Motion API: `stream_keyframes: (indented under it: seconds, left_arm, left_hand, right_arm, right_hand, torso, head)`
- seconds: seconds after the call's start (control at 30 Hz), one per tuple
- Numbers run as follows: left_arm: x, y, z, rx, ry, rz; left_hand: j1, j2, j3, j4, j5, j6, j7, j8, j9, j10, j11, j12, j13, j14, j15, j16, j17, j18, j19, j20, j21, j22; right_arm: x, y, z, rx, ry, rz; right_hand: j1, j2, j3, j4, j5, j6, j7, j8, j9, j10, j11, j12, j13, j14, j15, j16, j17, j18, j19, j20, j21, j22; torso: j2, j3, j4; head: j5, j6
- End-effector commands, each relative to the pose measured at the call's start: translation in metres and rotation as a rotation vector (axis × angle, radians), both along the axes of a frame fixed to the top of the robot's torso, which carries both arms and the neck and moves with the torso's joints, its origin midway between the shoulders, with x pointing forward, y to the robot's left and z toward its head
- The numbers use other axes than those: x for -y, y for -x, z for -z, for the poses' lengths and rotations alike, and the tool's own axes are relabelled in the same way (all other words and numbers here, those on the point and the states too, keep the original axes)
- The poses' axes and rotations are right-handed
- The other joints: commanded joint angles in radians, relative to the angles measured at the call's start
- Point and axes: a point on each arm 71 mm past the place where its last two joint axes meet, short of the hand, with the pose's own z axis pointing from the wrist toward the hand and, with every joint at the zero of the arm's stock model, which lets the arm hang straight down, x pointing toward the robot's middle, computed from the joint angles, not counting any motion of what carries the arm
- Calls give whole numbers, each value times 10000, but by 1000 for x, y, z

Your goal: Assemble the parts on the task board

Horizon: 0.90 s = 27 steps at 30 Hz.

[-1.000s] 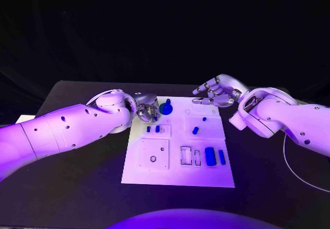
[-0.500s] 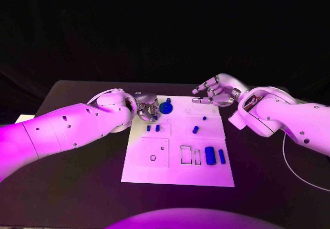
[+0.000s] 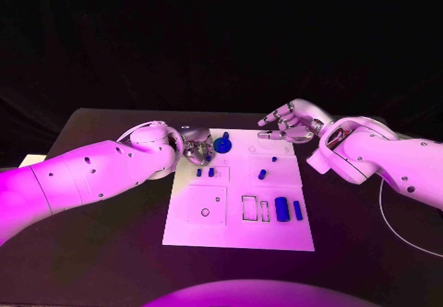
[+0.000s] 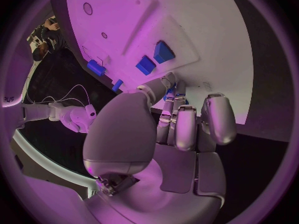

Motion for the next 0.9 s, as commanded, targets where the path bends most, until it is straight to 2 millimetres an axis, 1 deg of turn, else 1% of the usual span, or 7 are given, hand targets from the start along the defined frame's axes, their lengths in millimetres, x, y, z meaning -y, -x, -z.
stream_keyframes:
  seconds: [0.03, 0.3, 0.4, 0.5, 0.6, 0.67, 0.9]
  left_arm:
    - [0, 0, 0, -20, 83, -40]
    - [-4, 0, 0, -18, 104, -261]
    - [-7, 1, -1, -20, 90, -337]
    - [-12, 2, -2, -66, 162, -420]
    - [-18, 3, -4, -91, 290, -514]
    - [-23, 3, -7, -132, 411, -610]
    - [-47, 1, -20, -133, 1817, -1276]
  left_hand:
    - [-31, -131, 35, -43, 17, -104, 26, -3, -18, -169, 28, -25, -70, 300, 91, -80, -65, -156, 61, 110, -105, -66]
    - [-124, -234, 55, -75, 35, -582, 86, -26, -56, -570, 106, -10, -215, 269, 155, -130, -214, -100, 1, 180, -367, -252]
    - [-129, -249, 52, -88, 45, -682, 105, -19, -53, -664, 125, -6, -242, 259, 167, -149, -266, -88, -7, 195, -426, -294]
    - [-126, -255, 51, -97, 49, -707, 108, -10, -48, -719, 136, -7, -255, 255, 174, -157, -289, -73, -24, 202, -499, -348]
    - [-107, -259, 56, -115, 55, -721, 98, -5, -45, -749, 137, -4, -260, 250, 178, -166, -312, -70, -28, 207, -517, -361]
    - [-96, -264, 57, -128, 58, -732, 78, -2, -43, -770, 138, -1, -264, 249, 179, -165, -312, -67, -31, 210, -533, -372]
    - [-8, -200, 132, -173, 78, -726, 66, 23, -28, -722, 120, 53, -253, 257, 170, -142, -280, -46, -55, 211, -626, -437]
  right_arm:
    - [-1, 0, 0, 18, 16, -124]
    - [1, -1, 1, -28, 55, -50]
    - [2, -2, 2, -85, 130, 26]
    - [6, -3, 4, -187, 331, 88]
    - [11, -5, 7, -246, 790, 118]
    - [15, -6, 9, -287, 1189, 118]
    - [29, -9, 15, -261, 2929, 107]
  right_hand:
    - [14, 121, -43, -9, 40, 66, -14, -7, 13, -48, 7, -67, -7, 721, -59, -55, 1199, 133, -63, 26, -65, -8]
    - [32, 135, -65, -16, 40, 37, -8, -24, 6, -330, 10, -573, -363, 650, -58, -244, 929, 173, -160, 25, -181, -206]
    - [100, 191, -117, -18, 38, -32, -2, -44, -2, -1087, 9, -2053, -1457, 452, -67, -784, 245, 255, -366, 19, -455, -635]
    - [249, 268, -107, -2, 31, -41, -14, -35, 2, -2256, -8, -4666, -3433, 167, -88, -1658, -755, 387, -677, -4, -903, -1323]
    - [554, 340, 32, -9, 22, 60, -16, 2, 15, -2569, 3, -6009, -4582, 37, -103, -2323, -1431, 474, -870, -27, -1251, -1812]
    - [744, 280, 144, 36, -3, 136, 75, -9, 7, -2490, 51, -7161, -5727, 66, -69, -2589, -1636, 481, -875, -3, -1372, -1933]
    - [1085, 42, 392, 76, -51, 381, 14, -35, -1, -2554, 160, -9199, -7999, 127, 9, -3056, -2001, 520, -851, 46, -1568, -2128]
  torso:
    - [4, -3, -4]
    - [-2, -2, -5]
    - [-2, -7, 1]
    - [-6, -7, -1]
    - [-12, -9, 3]
    - [-14, -9, 9]
    - [-22, 1, 7]
  head:
    - [-3, -1]
    - [-13, 0]
    - [-17, 1]
    - [-18, 4]
    - [-25, 14]
    - [-28, 25]
    - [-25, 75]
